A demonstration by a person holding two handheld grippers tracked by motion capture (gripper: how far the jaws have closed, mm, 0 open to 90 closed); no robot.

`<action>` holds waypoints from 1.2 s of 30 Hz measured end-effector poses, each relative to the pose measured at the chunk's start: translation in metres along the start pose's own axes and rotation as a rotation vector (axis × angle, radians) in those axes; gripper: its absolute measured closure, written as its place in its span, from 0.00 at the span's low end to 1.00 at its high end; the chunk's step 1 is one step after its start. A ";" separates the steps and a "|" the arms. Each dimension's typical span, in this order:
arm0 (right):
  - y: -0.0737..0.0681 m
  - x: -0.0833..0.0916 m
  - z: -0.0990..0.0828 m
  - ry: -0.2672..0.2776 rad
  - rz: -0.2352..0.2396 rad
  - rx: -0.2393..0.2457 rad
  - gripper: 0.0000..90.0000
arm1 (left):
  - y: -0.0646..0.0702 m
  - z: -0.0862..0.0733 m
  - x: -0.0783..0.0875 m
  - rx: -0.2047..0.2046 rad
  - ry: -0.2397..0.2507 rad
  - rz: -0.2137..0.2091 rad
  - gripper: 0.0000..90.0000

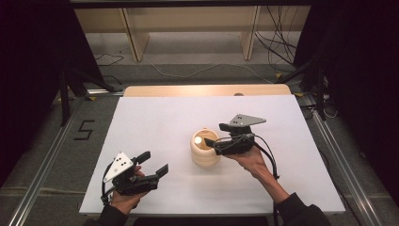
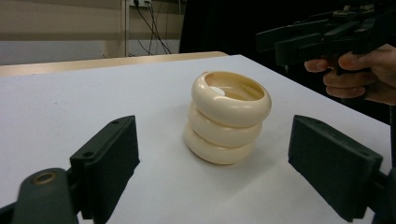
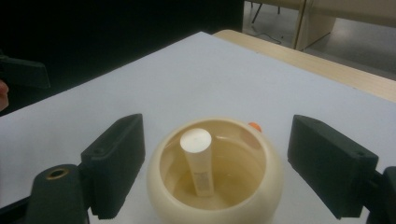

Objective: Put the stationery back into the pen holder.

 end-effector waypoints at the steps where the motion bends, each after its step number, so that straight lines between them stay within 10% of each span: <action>1: 0.000 0.002 0.001 0.009 -0.001 0.001 0.22 | 0.000 0.000 0.000 0.000 0.000 0.000 0.17; 36: 0.005 0.055 -0.034 0.052 -0.058 -0.026 0.19 | 0.000 0.000 -0.004 0.001 -0.007 -0.004 0.17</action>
Point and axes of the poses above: each handheld gripper's, and its own axes: x roughly backward along the jaws, z roughly out of its top, y roughly to its right, the point moved 9 cm from there along -x, roughly forward along the jaws, and after that the axes turned 9 degrees about z, right-handed, at the moved point
